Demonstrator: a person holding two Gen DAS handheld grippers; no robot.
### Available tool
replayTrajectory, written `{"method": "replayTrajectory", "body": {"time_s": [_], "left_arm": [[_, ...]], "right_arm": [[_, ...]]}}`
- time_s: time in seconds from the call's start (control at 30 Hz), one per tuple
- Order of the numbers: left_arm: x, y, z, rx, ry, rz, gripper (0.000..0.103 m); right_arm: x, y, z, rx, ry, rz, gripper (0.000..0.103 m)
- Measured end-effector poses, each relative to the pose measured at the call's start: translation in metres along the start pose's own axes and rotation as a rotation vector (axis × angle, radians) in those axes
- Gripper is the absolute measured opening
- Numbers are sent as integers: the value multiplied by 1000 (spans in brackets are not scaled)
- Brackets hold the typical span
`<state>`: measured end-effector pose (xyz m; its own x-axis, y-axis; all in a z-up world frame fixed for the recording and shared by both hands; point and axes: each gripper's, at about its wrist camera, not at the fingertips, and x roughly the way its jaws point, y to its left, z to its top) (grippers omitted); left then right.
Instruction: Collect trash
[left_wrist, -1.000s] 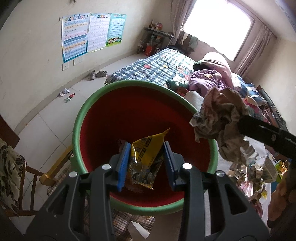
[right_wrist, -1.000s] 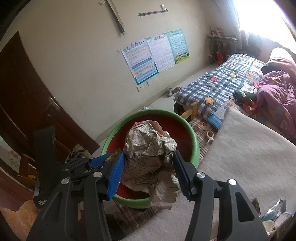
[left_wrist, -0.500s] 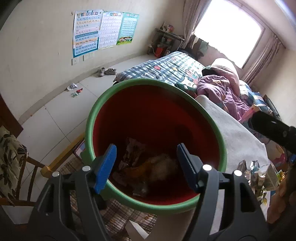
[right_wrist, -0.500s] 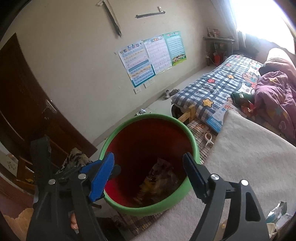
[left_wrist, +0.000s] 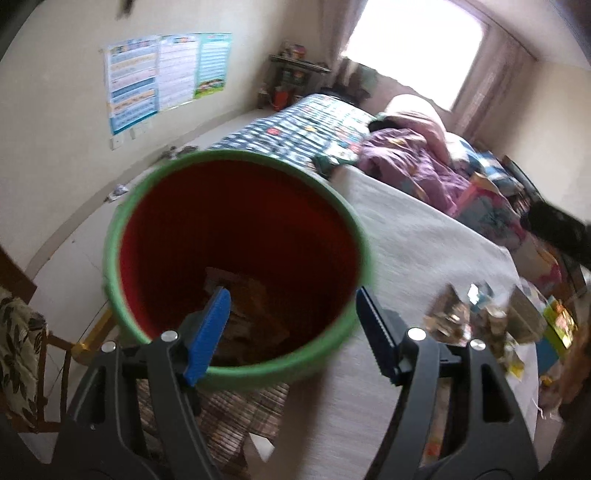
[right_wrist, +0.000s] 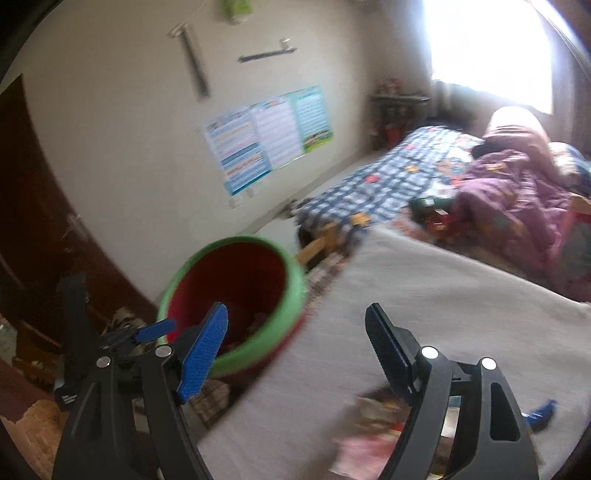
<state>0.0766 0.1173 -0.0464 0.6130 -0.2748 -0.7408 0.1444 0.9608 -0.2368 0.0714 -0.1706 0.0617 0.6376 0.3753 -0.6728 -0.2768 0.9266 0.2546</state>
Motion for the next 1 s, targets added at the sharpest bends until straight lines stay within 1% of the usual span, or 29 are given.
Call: {"method": "replayTrajectory", "body": {"time_s": [0.17, 0.3, 0.4, 0.47, 0.6, 0.67, 0.73, 0.77, 0.8, 0.83, 0.87, 0.9, 1.0], "left_arm": [[3, -62, -20, 148, 55, -110, 68], [5, -102, -40, 255, 129, -191, 68], [9, -124, -60, 296, 176, -222, 68], [14, -137, -74, 300, 214, -240, 68], [25, -151, -96, 283, 278, -242, 68], [32, -153, -103, 262, 303, -219, 67], [36, -154, -109, 237, 321, -211, 60], [37, -153, -111, 228, 328, -206, 52], [37, -153, -113, 223, 331, -197, 46], [37, -152, -115, 214, 330, -199, 45], [35, -151, -116, 202, 325, -200, 40], [34, -150, -118, 189, 324, -200, 37], [26, -149, -115, 176, 290, -154, 35]], "right_arm": [[-33, -48, -13, 74, -17, -55, 79], [-54, -72, -39, 87, 13, -81, 79], [-64, -85, -63, 96, 51, -87, 79], [-70, -94, -74, 112, 69, -82, 79], [-78, -108, -96, 138, 106, -49, 79], [-80, -111, -105, 129, 130, -37, 79], [-79, -112, -115, 93, 178, -25, 81], [-78, -112, -119, 71, 195, -25, 81], [-77, -110, -123, 49, 210, -24, 82], [-75, -109, -126, 25, 227, -22, 82], [-73, -107, -129, -12, 249, -21, 82], [-69, -105, -131, -40, 264, -17, 82], [-56, -98, -134, -127, 313, -9, 82]]}}
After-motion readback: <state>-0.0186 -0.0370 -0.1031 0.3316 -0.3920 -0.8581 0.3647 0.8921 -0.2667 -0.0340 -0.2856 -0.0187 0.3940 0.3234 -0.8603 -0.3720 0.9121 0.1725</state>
